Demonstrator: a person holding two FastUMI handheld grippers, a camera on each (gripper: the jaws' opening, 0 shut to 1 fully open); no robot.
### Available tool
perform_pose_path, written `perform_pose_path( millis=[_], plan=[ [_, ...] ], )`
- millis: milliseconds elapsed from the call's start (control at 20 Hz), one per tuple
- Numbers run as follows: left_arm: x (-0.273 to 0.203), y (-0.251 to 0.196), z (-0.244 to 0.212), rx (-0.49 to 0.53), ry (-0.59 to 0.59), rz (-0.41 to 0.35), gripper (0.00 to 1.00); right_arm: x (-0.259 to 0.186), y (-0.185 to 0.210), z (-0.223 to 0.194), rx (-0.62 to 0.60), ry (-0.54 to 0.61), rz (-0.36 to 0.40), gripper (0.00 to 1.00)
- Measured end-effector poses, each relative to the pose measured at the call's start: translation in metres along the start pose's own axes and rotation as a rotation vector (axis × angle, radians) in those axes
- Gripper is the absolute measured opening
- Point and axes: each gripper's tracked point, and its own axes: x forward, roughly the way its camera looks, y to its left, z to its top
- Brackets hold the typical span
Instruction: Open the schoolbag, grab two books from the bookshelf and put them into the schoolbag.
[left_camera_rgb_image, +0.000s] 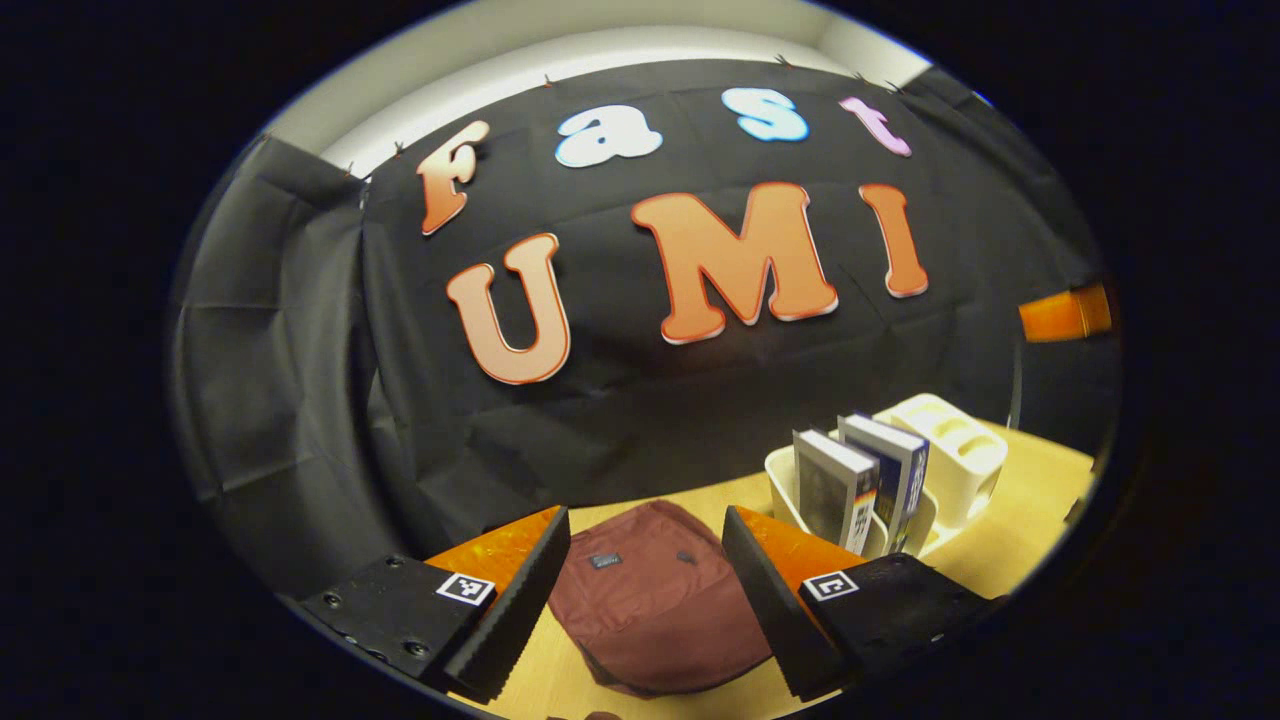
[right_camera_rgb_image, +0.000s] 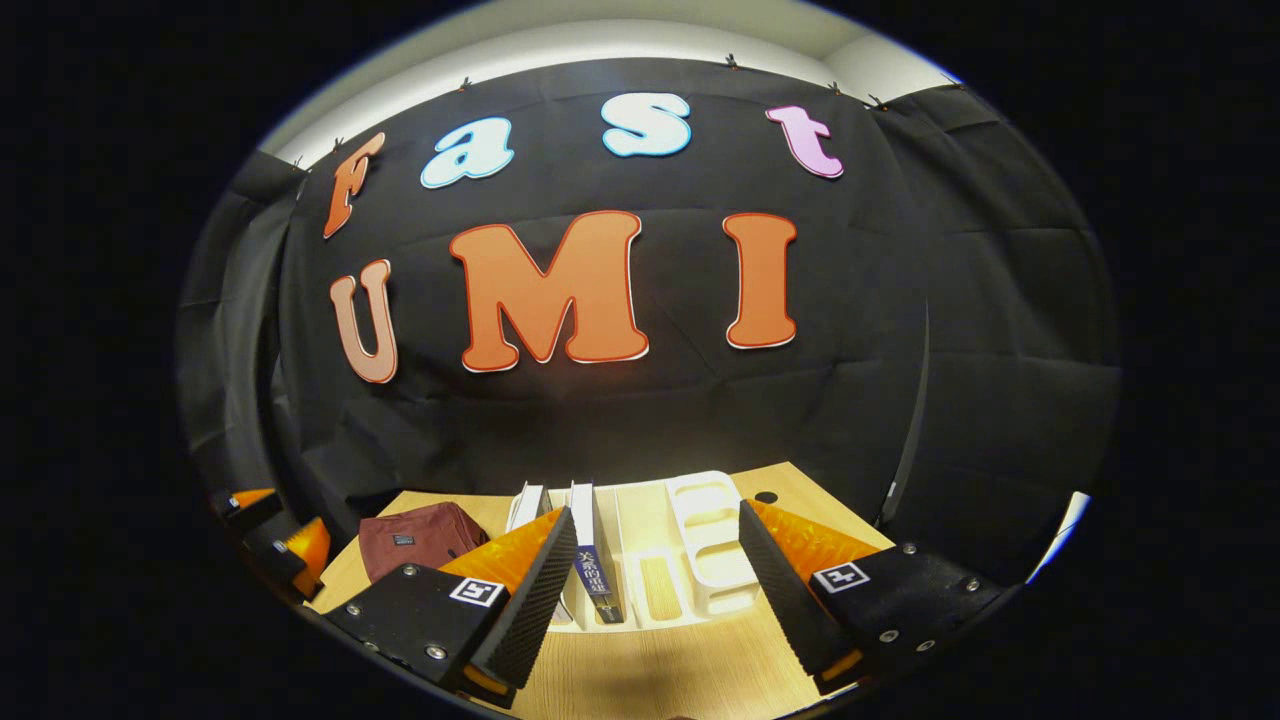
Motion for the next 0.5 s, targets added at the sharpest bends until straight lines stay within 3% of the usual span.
perform_pose_path(
  millis=[150,200,250,400,500],
  plan=[
    [-0.007,-0.048,-0.048,0.079,0.064,-0.046,0.95,0.001,-0.011,-0.008,-0.003,0.025,-0.022,0.96],
    [-0.012,-0.058,-0.070,0.113,0.086,-0.056,0.96,0.001,-0.016,-0.010,-0.006,0.032,-0.033,1.00],
    [-0.017,-0.067,-0.090,0.146,0.129,-0.073,0.96,0.000,-0.022,-0.011,-0.010,0.037,-0.044,0.96],
    [-0.023,-0.091,-0.151,0.233,0.263,-0.104,0.96,-0.002,-0.037,-0.018,-0.020,0.053,-0.072,0.96],
    [-0.018,-0.105,-0.169,0.312,0.273,-0.127,0.98,-0.001,-0.050,-0.026,-0.023,0.079,-0.093,0.96]
  ],
)
